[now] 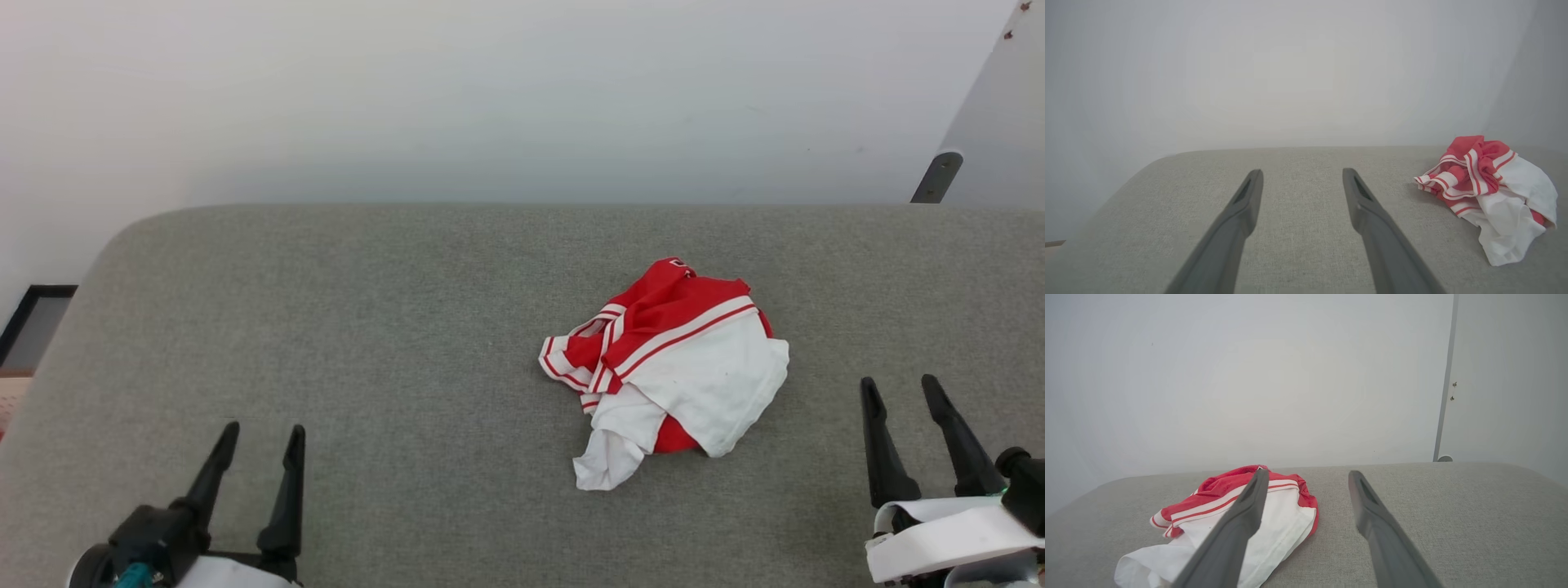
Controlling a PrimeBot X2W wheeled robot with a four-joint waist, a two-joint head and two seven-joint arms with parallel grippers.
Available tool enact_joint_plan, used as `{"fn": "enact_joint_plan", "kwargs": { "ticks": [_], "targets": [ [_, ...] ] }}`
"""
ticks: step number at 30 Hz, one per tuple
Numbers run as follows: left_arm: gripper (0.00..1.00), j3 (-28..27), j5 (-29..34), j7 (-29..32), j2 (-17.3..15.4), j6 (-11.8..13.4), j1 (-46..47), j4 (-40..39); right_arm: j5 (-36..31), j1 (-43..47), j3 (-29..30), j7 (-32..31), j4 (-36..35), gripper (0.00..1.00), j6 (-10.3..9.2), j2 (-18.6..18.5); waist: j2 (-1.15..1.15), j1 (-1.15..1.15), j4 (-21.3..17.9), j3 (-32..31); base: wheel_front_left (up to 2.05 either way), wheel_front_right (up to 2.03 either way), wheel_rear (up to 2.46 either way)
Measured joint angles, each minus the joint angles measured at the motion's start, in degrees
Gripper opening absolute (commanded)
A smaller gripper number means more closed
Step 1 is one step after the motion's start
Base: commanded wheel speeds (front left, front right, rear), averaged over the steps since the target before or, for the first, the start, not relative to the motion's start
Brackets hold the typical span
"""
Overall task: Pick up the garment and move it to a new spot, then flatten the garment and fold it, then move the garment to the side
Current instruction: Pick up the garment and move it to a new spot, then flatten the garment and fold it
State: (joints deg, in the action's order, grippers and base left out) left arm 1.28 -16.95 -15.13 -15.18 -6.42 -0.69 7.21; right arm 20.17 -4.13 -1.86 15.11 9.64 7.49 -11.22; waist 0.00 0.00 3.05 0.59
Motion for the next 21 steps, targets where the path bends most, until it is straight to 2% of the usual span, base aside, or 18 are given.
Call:
{"fn": "enact_joint_plan", "kwargs": {
  "ticks": [15, 18, 21],
  "targets": [
    [1.0, -1.7, 2.5, 0.0, 2.2, -0.9, -0.1, 1.2, -0.5, -0.8, -2.3, 0.0, 1.9, 1.0, 0.0, -0.7, 0.0, 0.0, -0.1, 1.0, 0.0, 0.0, 0.0],
    [1.0, -1.2, 2.7, 0.0, 2.6, -0.9, 0.0, 1.0, -0.5, -2.3, -3.5, -3.4, 4.0, 1.0, 0.0, -1.9, 0.0, 0.0, 0.2, 1.6, 0.0, 0.0, 0.0],
    [1.0, -1.0, 2.7, 0.0, 3.5, -0.9, 0.4, 0.6, -0.2, -5.2, -6.3, -10.8, 4.9, 1.0, 0.03, -4.0, 0.0, 0.0, 0.4, 2.7, 0.0, 0.0, 0.0]
  ]
}}
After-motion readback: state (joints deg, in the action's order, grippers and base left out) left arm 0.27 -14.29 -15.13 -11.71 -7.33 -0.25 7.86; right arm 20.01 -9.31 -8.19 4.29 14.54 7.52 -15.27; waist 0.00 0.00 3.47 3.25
